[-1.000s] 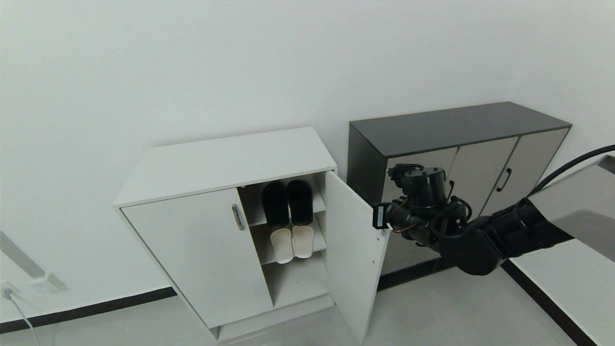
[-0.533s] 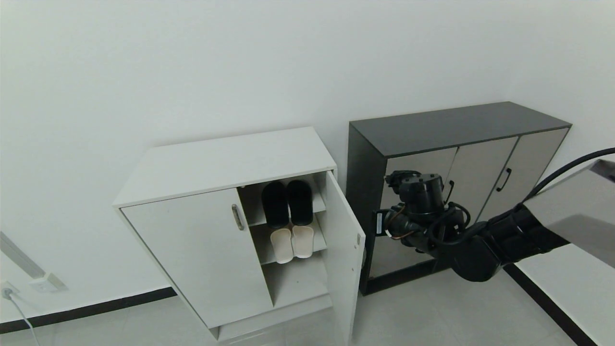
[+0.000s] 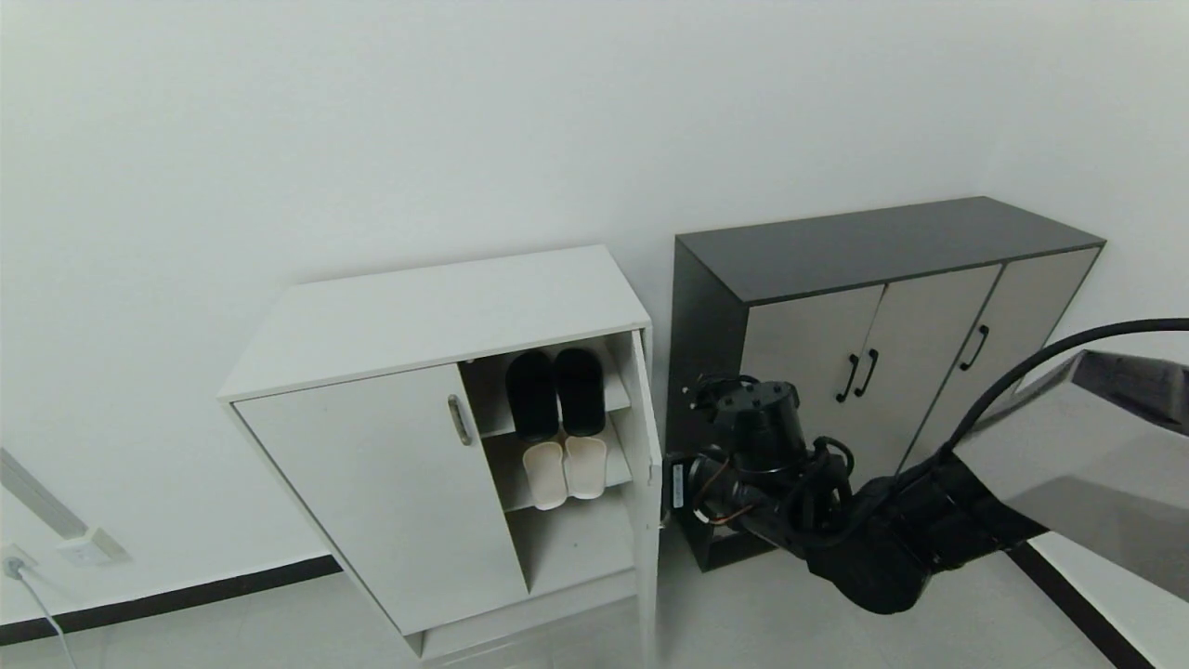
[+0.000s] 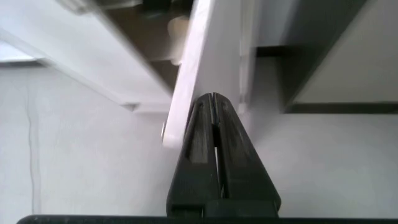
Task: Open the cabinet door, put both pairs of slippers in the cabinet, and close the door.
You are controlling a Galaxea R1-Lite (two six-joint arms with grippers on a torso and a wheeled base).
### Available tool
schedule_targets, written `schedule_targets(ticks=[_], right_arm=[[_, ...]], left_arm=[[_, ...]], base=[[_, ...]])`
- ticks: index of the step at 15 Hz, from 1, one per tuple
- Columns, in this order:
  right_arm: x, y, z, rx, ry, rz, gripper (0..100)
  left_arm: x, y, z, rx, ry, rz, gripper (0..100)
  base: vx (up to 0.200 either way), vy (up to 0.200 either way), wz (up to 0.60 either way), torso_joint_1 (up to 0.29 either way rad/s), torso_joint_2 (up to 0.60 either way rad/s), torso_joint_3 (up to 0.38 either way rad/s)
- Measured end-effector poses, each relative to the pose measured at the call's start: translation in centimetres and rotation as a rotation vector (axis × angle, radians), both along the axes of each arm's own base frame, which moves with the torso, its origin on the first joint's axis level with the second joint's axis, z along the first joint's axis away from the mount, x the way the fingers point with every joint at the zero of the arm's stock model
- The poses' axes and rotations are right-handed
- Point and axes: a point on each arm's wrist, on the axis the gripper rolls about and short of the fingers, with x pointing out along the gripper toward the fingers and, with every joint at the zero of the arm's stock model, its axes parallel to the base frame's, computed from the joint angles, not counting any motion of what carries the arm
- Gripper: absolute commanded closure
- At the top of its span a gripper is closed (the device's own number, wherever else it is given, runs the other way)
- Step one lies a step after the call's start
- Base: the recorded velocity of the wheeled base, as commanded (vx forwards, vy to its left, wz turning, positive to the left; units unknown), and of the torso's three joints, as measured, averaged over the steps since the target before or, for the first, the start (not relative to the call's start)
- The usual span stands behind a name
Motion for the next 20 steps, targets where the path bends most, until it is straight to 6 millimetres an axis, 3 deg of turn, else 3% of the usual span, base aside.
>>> schedule_targets(ticks=[5,7,13,20], right_arm=[[-3.0,-0.7,2.2,0.000,-0.046,0.092,100],[-3.3,-1.0,2.8,0.014,-0.077,0.095,100],[-3.9,-1.3,3.0,0.007,-0.100,0.111,100],[-3.9,-2.5,2.7,-0.037,-0.148,0.114,100]], left_arm=[[0.0,0.0,0.0,-0.001,0.000,0.000,100],[0.0,0.0,0.0,-0.002,0.000,0.000,100],[0.0,0.0,0.0,-0.003,0.001,-0.001,100],[0.0,0.0,0.0,-0.001,0.000,0.002,100]], base=[[0.000,0.000,0.00,0.000,0.00,0.000],[0.000,0.000,0.00,0.000,0.00,0.000],[0.000,0.000,0.60,0.008,0.00,0.002],[0.000,0.000,0.00,0.000,0.00,0.000]])
